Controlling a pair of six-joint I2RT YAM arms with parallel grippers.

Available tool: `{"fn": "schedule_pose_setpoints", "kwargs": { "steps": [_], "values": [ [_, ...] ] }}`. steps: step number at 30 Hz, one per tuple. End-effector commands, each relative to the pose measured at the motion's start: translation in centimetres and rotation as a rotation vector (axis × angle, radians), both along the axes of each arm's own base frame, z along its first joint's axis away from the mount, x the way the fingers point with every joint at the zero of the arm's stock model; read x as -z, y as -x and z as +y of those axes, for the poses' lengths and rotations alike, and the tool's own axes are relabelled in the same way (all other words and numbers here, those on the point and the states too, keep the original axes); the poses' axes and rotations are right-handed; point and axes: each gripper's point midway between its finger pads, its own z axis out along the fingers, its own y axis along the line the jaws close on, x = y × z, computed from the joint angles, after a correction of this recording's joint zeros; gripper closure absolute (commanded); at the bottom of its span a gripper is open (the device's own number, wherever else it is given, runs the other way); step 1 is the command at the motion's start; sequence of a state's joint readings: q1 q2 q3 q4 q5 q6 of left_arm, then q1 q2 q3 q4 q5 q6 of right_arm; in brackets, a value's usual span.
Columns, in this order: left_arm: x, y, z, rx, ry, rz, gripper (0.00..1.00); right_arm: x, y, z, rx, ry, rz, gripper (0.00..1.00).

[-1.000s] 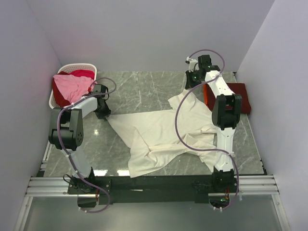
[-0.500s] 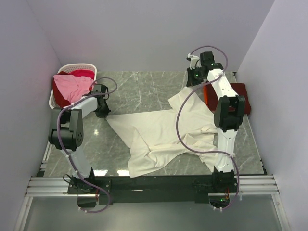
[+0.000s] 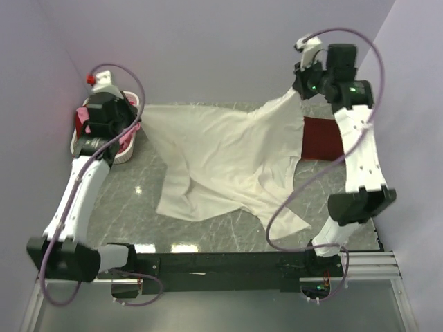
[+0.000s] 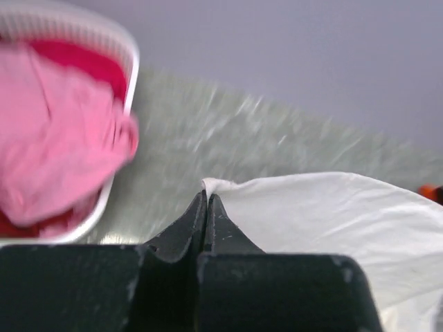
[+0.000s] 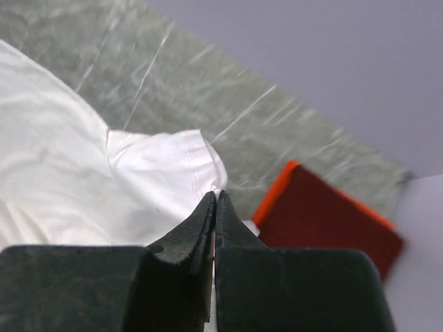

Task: Fold and stack the t-shirts
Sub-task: Flatten the tshirt out

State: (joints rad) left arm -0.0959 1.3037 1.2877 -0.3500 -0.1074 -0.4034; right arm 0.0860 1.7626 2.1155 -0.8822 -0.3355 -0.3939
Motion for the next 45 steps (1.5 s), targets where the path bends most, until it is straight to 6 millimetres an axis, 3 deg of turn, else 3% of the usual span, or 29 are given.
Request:
{"fn": "schedule_pose_setpoints", "kwargs": {
  "steps": [1,3,4,5,7,9,13,16,19,22,26,28,29,30,31,32,34,35,36,37,38,41,42,43,44,45],
  "values": [
    [-14.4,4.0,0.0,0.042,-0.010,-0.406,1.00,-11.5,5.1,-1.2,0.013,0.047,-0.298,1.00],
    [-19.3,6.8,0.0,0.056,-0.002,-0.545,1.00,-16.1,8.8,-1.6,0.019,0.032,-0.419,1.00],
    [-21.8,9.3,0.2,0.060,0.002,-0.625,1.00,-18.6,10.4,-1.7,0.025,0.014,-0.486,1.00],
    [-23.8,10.9,0.1,0.069,0.008,-0.684,1.00,-21.3,13.1,-2.0,0.033,0.000,-0.564,1.00],
    [-27.4,14.8,0.2,0.081,0.019,-0.803,1.00,-25.2,16.5,-2.5,0.059,-0.036,-0.686,1.00],
    [-29.9,17.8,0.1,0.098,0.031,-0.883,1.00,-29.2,21.4,-3.2,0.086,-0.073,-0.822,1.00],
    [-34.0,24.2,0.0,0.140,0.051,-1.036,1.00,-34.7,29.7,-5.1,0.166,-0.155,-1.041,1.00],
    [-35.5,27.3,-0.2,0.166,0.066,-1.110,1.00,-37.1,34.6,-6.3,0.213,-0.187,-1.173,1.00],
    [-36.9,29.7,-0.5,0.199,0.080,-1.161,1.00,-38.4,38.0,-7.5,0.274,-0.180,-1.263,1.00],
    [-37.8,31.2,-0.7,0.219,0.092,-1.197,0.99,-38.9,39.6,-8.6,0.334,-0.158,-1.305,1.00],
    [-37.5,30.8,-0.8,0.221,0.088,-1.185,0.99,-38.0,37.3,-9.0,0.360,-0.118,-1.257,1.00],
    [-36.4,29.5,-0.8,0.215,0.086,-1.151,1.00,-36.5,34.2,-8.4,0.337,-0.105,-1.176,1.00],
    [-34.7,27.6,-1.0,0.215,0.086,-1.099,1.00,-35.8,32.8,-8.2,0.325,-0.101,-1.139,1.00],
    [-33.8,27.0,-1.0,0.212,0.084,-1.083,0.99,-34.1,30.3,-7.7,0.305,-0.095,-1.067,1.00],
    [-30.9,24.3,-1.2,0.208,0.086,-1.007,0.99,-32.9,28.4,-7.3,0.290,-0.089,-1.017,1.00],
    [-29.3,23.1,-1.3,0.204,0.083,-0.970,1.00,-30.1,25.1,-6.8,0.275,-0.074,-0.921,1.00],
    [-25.8,20.5,-1.4,0.196,0.083,-0.894,1.00,-27.5,21.9,-5.7,0.226,-0.084,-0.851,1.00],
    [-21.5,17.8,-1.7,0.196,0.078,-0.796,1.00,-23.7,18.8,-5.2,0.208,-0.075,-0.748,1.00],
    [-19.1,16.2,-1.7,0.186,0.081,-0.741,1.00,-22.6,17.3,-4.9,0.197,-0.093,-0.729,1.00],
    [-15.1,14.0,-1.9,0.181,0.081,-0.663,1.00,-20.2,14.8,-4.4,0.181,-0.093,-0.663,1.00],
    [-12.7,12.8,-1.8,0.172,0.069,-0.605,1.00,-17.0,12.6,-3.5,0.140,-0.098,-0.580,1.00],
    [-6.1,8.3,-0.5,0.080,0.041,-0.466,1.00,-9.7,6.2,-1.0,0.047,-0.151,-0.385,1.00],
    [-3.3,6.2,0.3,0.026,0.020,-0.392,0.99,-8.4,4.7,-0.2,0.024,-0.180,-0.349,1.00],
    [-1.7,5.0,0.7,-0.001,0.009,-0.358,1.00,-4.2,1.5,0.8,0.003,-0.190,-0.245,1.00],
    [-0.3,3.8,1.2,-0.020,-0.003,-0.319,1.00,-3.2,-0.1,1.5,-0.016,-0.196,-0.224,1.00],
    [3.3,1.7,1.6,-0.045,-0.028,-0.218,1.00,-1.8,-1.7,2.1,-0.025,-0.201,-0.194,1.00]
  ]
}}
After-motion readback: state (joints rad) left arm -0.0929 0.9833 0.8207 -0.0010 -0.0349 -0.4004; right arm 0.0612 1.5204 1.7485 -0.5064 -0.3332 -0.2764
